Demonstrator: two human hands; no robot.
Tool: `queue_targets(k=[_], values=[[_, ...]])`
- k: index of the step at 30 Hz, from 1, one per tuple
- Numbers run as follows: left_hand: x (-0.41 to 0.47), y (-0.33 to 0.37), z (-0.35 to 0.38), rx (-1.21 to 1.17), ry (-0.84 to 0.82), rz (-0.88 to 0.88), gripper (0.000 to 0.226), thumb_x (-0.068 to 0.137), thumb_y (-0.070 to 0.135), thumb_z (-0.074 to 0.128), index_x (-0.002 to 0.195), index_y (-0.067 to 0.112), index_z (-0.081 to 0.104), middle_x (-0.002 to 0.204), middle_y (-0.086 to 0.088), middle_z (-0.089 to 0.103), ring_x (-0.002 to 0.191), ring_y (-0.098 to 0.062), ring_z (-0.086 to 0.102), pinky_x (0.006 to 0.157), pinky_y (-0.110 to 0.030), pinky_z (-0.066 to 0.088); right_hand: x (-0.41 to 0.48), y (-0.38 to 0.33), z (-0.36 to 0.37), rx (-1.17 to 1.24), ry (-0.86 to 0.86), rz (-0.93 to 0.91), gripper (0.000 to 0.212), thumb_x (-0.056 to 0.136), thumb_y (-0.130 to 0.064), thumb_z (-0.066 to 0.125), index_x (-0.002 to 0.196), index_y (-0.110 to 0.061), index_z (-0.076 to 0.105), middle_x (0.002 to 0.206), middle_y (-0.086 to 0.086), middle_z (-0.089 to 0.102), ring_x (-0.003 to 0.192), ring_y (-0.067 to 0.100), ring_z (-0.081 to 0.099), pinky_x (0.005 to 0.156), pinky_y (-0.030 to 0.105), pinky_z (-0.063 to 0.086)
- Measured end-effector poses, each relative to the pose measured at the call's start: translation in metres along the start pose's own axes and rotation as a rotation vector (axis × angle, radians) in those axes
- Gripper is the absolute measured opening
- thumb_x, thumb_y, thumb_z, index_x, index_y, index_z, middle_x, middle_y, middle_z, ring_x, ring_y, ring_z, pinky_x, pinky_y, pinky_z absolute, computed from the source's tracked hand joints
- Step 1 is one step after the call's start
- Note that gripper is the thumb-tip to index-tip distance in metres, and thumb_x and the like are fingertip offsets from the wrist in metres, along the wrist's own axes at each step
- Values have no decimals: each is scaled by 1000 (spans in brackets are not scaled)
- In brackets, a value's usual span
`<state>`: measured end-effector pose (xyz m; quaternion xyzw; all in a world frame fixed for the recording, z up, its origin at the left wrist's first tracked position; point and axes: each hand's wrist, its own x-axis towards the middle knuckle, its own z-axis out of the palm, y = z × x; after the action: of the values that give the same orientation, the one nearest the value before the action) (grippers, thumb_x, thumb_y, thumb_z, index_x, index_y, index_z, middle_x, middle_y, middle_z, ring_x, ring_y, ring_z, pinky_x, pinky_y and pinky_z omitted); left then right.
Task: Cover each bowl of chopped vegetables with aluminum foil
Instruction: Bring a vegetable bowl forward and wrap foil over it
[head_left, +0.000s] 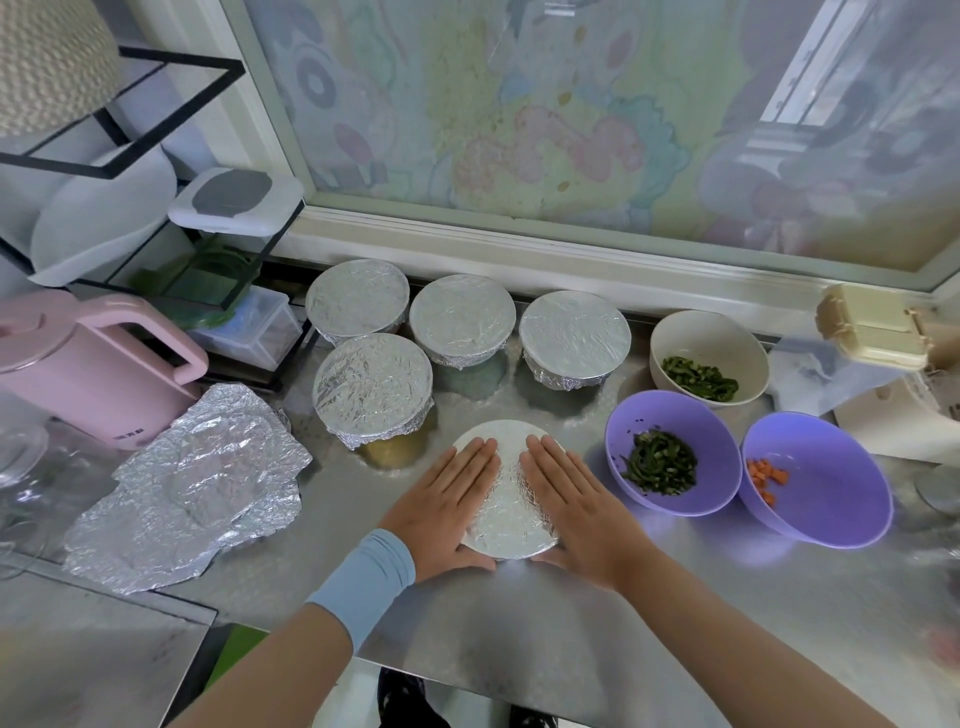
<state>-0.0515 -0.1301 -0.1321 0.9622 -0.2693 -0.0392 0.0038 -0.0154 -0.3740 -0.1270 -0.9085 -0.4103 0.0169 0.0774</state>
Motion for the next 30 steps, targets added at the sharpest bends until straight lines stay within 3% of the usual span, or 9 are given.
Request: queue_targets(k=[4,8,11,13,15,19,26,30], values=[[1,2,3,-19,-9,-44,121,73,84,43,154,1,9,163,-15,4,151,-29,2,118,-46,11,-2,-5,7,30,36,153,90,86,-19,66,154,0,11,161,20,8,150,33,7,118,44,22],[-6,3,-4,-58,25,-60,124,69,78,51,155,8,-3,164,-9,-10,150,-24,-11,121,-41,-3,-5,-12,5,100,9,240,85,81,-2,48,154,0,5,162,19,2,150,33,2,120,44,21],[-22,15,-4,-467,191,-229,104,79,55,57,156,18,-1,164,2,-8,150,-14,-10,123,-35,0,-12,-19,-3,335,49,379,87,82,-2,41,154,-8,-7,160,5,-19,149,19,-15,120,31,5],[-25,30,-4,-917,350,-517,80,88,39,49,153,31,3,162,12,1,149,-6,0,123,-33,5,-13,-27,-4,605,79,535,87,84,0,43,155,-16,-5,158,-9,-18,146,4,-16,120,24,-1],[-19,43,-3,-1164,443,-779,61,96,40,35,148,40,4,160,17,6,148,-3,5,123,-33,6,-12,-38,1,814,116,625,84,84,-4,39,156,-19,0,160,-15,-12,145,-5,-11,119,18,-3],[0,62,-4,-1183,393,-898,59,104,32,32,155,26,1,163,5,7,149,-11,10,117,-22,7,-5,-55,10,954,156,734,73,101,-18,41,155,-19,-7,161,-12,-14,141,-11,-11,105,-1,-7],[-2,57,-2,-1162,396,-914,58,104,29,32,156,19,7,156,9,15,145,-7,14,114,-19,8,-3,-58,7,912,118,763,78,101,-26,47,155,-19,-9,160,-12,-14,138,-10,-6,111,15,1],[-15,40,-12,-1140,566,-1146,37,103,16,39,139,11,46,137,3,44,128,-14,40,109,-26,26,-1,-36,-5,843,153,807,65,100,-22,47,155,-17,13,163,-4,1,147,3,-2,114,19,1]])
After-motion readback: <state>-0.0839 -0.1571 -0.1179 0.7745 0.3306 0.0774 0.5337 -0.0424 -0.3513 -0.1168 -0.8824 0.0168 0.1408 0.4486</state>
